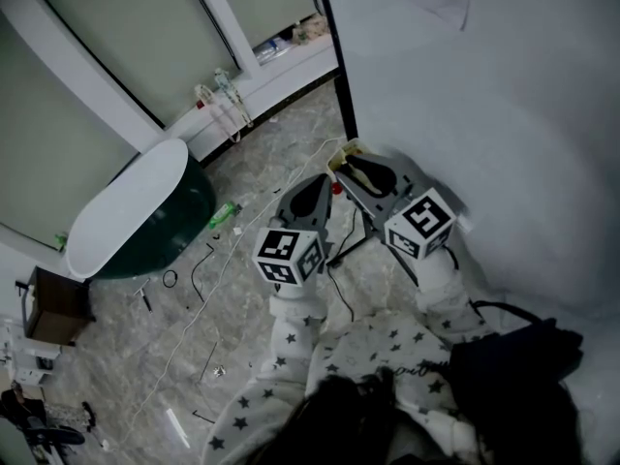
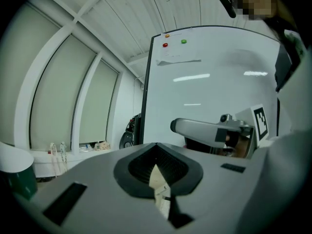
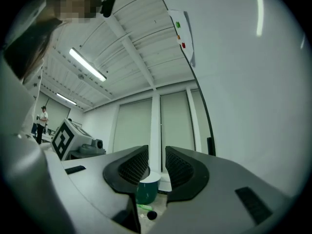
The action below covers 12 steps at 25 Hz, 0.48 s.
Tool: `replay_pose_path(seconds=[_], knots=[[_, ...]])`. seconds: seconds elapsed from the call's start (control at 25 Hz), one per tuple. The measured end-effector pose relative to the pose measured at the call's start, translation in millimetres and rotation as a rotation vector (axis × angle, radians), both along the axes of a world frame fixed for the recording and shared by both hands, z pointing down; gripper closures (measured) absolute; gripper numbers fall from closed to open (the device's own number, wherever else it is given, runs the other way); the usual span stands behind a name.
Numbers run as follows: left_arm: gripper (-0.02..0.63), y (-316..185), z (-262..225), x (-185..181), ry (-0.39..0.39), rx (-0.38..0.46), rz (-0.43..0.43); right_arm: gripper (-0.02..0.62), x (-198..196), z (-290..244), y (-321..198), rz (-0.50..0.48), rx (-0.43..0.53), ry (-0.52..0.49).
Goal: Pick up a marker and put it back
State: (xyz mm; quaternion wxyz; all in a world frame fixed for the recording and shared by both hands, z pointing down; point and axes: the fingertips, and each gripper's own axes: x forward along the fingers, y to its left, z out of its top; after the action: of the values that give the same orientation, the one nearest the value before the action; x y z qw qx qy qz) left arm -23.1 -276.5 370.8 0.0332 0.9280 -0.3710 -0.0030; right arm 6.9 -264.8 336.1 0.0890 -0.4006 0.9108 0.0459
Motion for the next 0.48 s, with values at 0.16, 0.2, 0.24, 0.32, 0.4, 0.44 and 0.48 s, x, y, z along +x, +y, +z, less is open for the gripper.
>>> replay_pose_path(seconds=[0.16,0.2,0.24,0.32,0.4,0.44,0.48], knots=[[0.606,11.0,-23.6,3.2,0.015,0.016,0.028,0.489,-3.5,-25.9,9.0,-0.041,-0.019,-0.016],[0.604,12.9,-28.6,3.4,0.014,0.02,0.031,0.551,-3.8,-30.1,10.2,-0.041,-0.023,-0.014],[0.604,14.6,-32.9,3.6,0.013,0.025,0.034,0.583,-4.3,-33.9,11.3,-0.045,-0.022,-0.011],[0.606,17.5,-39.8,4.3,0.014,0.031,0.041,0.589,-5.8,-39.0,12.9,-0.058,-0.02,-0.008],[0.606,20.4,-43.6,5.6,0.022,0.032,0.05,0.589,-7.7,-39.1,13.4,-0.063,-0.031,-0.002],[0.605,21.8,-44.4,6.4,0.023,0.031,0.054,0.589,-8.6,-38.0,13.6,-0.064,-0.038,0.003],[0.606,23.0,-44.7,7.2,0.023,0.03,0.058,0.589,-9.5,-37.1,13.8,-0.065,-0.044,0.007]])
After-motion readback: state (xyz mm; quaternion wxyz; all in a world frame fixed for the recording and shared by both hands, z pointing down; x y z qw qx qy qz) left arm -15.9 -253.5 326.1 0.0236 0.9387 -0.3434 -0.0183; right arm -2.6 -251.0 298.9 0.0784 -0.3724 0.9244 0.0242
